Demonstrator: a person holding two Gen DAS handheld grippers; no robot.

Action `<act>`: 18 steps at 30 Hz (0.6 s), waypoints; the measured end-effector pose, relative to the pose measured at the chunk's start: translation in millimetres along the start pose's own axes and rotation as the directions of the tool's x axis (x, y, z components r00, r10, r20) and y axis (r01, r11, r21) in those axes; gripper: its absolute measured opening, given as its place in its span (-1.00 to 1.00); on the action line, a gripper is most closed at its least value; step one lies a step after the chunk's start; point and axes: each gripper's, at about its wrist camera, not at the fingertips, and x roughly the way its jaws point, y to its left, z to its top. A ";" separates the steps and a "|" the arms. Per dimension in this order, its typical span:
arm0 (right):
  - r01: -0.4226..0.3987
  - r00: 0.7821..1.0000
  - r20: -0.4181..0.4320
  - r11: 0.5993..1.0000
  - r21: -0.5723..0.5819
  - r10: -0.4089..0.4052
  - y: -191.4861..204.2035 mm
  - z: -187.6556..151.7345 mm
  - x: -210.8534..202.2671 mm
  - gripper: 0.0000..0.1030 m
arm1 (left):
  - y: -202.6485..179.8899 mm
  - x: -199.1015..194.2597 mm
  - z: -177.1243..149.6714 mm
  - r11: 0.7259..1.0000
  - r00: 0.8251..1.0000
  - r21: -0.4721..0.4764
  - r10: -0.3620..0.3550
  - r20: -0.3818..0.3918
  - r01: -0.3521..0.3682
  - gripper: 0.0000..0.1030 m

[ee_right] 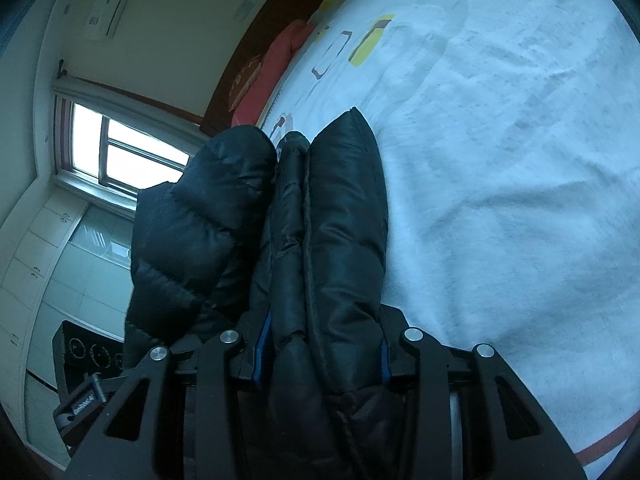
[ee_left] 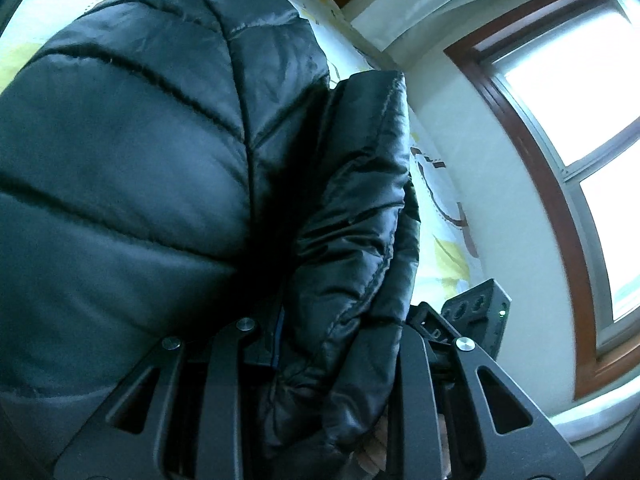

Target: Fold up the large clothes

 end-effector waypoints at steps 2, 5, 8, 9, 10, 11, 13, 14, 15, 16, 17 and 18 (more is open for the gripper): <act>0.001 1.000 0.000 1.000 0.000 -0.001 0.0 -0.7 0.5 -0.25 | 0.5 1.1 0.5 1.000 1.000 0.007 -0.004 0.003 0.004 -0.57; 0.005 1.000 0.002 1.000 -0.002 -0.004 -0.9 -1.7 -1.9 -0.26 | 4.9 2.6 -2.1 1.000 1.000 0.021 -0.009 0.010 0.008 -0.59; 0.005 1.000 0.004 1.000 -0.002 -0.005 -0.5 -4.1 -5.4 -0.26 | 7.7 -3.2 -6.7 0.999 1.000 0.032 -0.005 0.015 0.004 -0.59; 0.002 1.000 0.004 1.000 0.001 -0.002 0.3 -3.9 -5.3 -0.25 | 5.9 -5.2 -7.2 0.999 1.000 0.042 -0.004 0.018 0.003 -0.58; -0.001 1.000 0.004 1.000 0.004 0.001 0.5 -4.3 -6.2 -0.24 | 3.4 -7.7 -7.5 0.999 1.000 0.054 0.000 0.021 -0.001 -0.58; -0.002 1.000 0.004 1.000 0.005 0.002 2.7 -3.3 -6.8 -0.22 | -0.4 -10.5 -7.8 0.998 1.000 0.067 0.003 0.023 -0.005 -0.57; 0.002 1.000 0.003 1.000 0.007 -0.002 3.2 -2.8 -6.5 -0.19 | -8.3 -14.9 -8.3 0.996 0.999 0.083 0.015 0.029 -0.017 -0.51; 0.006 1.000 0.003 1.000 0.010 -0.006 3.0 -3.0 -8.6 -0.19 | -10.8 -18.4 -8.5 0.996 0.999 0.086 0.016 0.030 -0.019 -0.47; 0.008 1.000 0.004 1.000 0.011 -0.008 4.1 -3.7 -10.0 -0.18 | -17.5 -20.7 -6.4 0.996 0.999 0.084 0.016 0.031 -0.018 -0.37; 0.013 1.000 0.004 1.000 0.013 -0.013 4.2 -4.2 -12.6 -0.17 | -20.4 -24.8 -6.8 0.997 1.000 0.081 0.009 0.028 -0.011 -0.24; 0.017 1.000 0.005 1.000 0.013 -0.017 5.1 -4.5 -13.6 -0.17 | -23.6 -29.8 -7.6 0.997 1.000 0.080 -0.005 0.027 0.003 -0.15; 0.021 1.000 0.007 1.000 0.014 -0.021 6.2 -4.8 -15.4 -0.13 | -26.3 -33.5 -8.5 0.997 0.999 0.080 -0.019 0.029 0.017 0.07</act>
